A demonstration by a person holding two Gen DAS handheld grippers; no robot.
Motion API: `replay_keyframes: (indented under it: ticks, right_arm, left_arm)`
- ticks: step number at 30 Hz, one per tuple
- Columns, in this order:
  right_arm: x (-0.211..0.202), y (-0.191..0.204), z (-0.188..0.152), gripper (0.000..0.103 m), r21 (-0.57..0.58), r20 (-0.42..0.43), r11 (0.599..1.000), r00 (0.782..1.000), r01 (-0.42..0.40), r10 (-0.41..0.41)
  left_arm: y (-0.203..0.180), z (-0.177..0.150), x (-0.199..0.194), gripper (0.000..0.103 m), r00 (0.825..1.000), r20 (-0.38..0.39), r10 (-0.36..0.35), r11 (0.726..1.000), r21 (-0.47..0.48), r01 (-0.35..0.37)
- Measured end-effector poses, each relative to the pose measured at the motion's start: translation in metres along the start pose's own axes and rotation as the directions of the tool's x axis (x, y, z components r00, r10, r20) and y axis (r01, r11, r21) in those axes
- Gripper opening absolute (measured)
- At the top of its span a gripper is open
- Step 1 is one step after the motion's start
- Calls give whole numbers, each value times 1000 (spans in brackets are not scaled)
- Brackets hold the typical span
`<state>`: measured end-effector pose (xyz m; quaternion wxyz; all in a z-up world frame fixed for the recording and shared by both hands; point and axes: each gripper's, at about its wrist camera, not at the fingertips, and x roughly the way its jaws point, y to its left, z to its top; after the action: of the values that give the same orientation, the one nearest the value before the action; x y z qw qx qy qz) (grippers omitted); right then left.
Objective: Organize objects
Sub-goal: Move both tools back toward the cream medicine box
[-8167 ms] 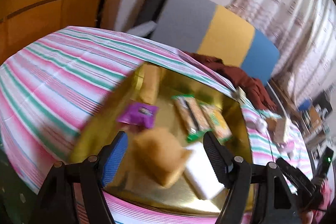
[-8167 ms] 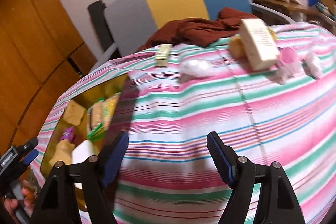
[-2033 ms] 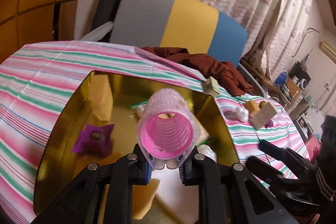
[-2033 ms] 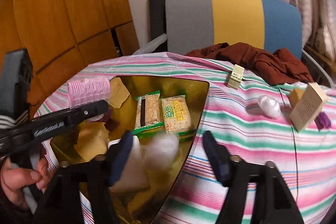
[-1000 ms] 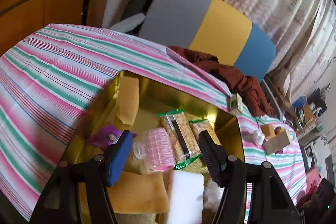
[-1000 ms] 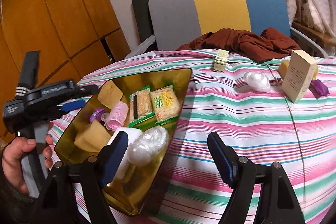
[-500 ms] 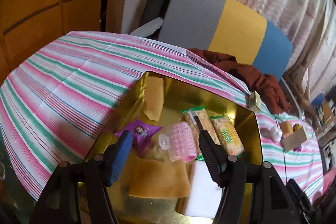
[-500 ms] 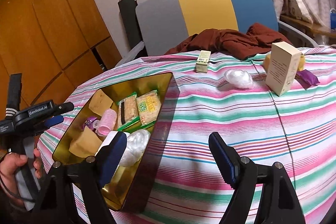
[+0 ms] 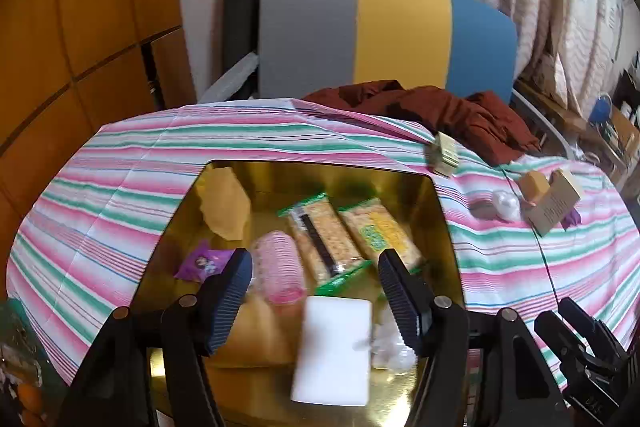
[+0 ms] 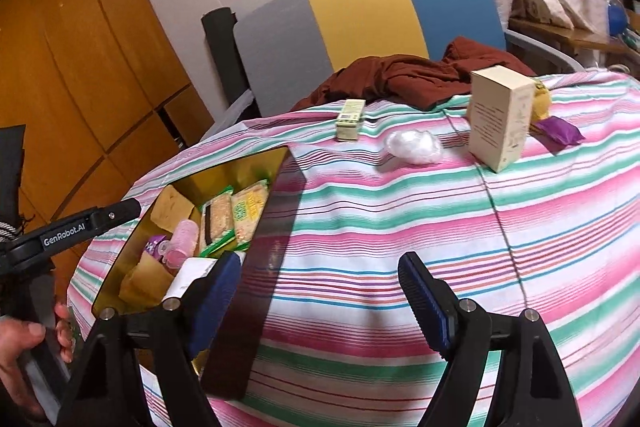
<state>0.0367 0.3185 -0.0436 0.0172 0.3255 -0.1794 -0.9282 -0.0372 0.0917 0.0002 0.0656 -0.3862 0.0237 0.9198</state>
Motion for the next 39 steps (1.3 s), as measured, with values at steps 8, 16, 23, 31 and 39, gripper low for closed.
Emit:
replay_keyframes:
  ticks: [8,16,23,31,39]
  right_arm:
    - [-10,-33,-4,82,68,14,997,999,38,-39]
    - [-22,-73,-4,82,130,37,987,994,96,-102]
    - [-30,-123,3,83,158,61,963,971,219,-230]
    - [-45,-187,14,84,255,69,907,929,335,-362]
    - [-57,-196,14,84,273,80,898,922,344,-378]
  left_arm:
    - [-43,-2,0,67,1000,-19,-24,996,84,26]
    - [-91,-7,3,67,993,-57,-103,980,166,111]
    - [-139,-12,10,67,964,-122,-237,942,214,259]
    - [-214,13,26,67,931,-145,-335,888,283,363]
    - [-300,84,66,67,926,-117,-359,879,292,377]
